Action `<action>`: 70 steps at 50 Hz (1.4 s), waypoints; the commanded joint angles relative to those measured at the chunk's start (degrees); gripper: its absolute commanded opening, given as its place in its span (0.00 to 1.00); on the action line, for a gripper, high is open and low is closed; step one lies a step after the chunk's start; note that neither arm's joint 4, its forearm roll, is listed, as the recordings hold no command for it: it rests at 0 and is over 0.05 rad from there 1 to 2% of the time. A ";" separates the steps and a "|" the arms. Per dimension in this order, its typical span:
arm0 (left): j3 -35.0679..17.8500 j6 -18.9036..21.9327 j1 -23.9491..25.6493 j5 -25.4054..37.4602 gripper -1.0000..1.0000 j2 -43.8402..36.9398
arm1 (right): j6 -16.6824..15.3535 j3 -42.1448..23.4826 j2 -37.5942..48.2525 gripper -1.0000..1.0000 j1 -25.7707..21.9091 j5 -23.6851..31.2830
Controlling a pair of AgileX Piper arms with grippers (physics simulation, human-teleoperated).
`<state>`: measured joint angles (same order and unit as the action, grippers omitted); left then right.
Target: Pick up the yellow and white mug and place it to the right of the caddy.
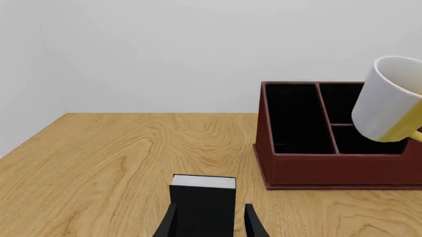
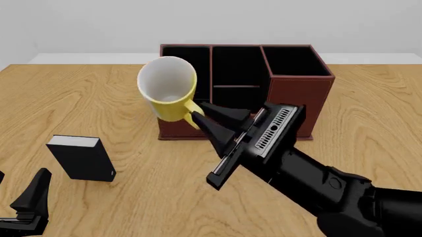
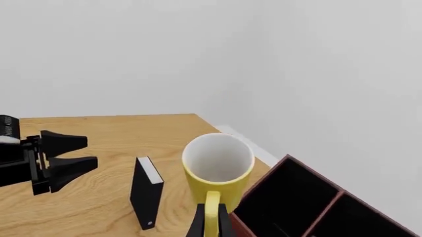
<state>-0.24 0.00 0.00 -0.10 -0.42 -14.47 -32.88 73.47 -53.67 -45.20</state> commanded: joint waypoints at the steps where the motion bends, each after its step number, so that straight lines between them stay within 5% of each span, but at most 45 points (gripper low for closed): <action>1: 0.00 0.00 0.00 0.00 1.00 0.00 | -0.16 0.40 -4.33 0.00 0.99 2.13; 70: 0.00 0.00 0.00 0.00 1.00 0.00 | -1.52 3.07 -25.37 0.00 11.99 15.89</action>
<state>-0.24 0.00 0.00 -0.10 -0.42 -16.63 -30.22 51.53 -43.75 -31.28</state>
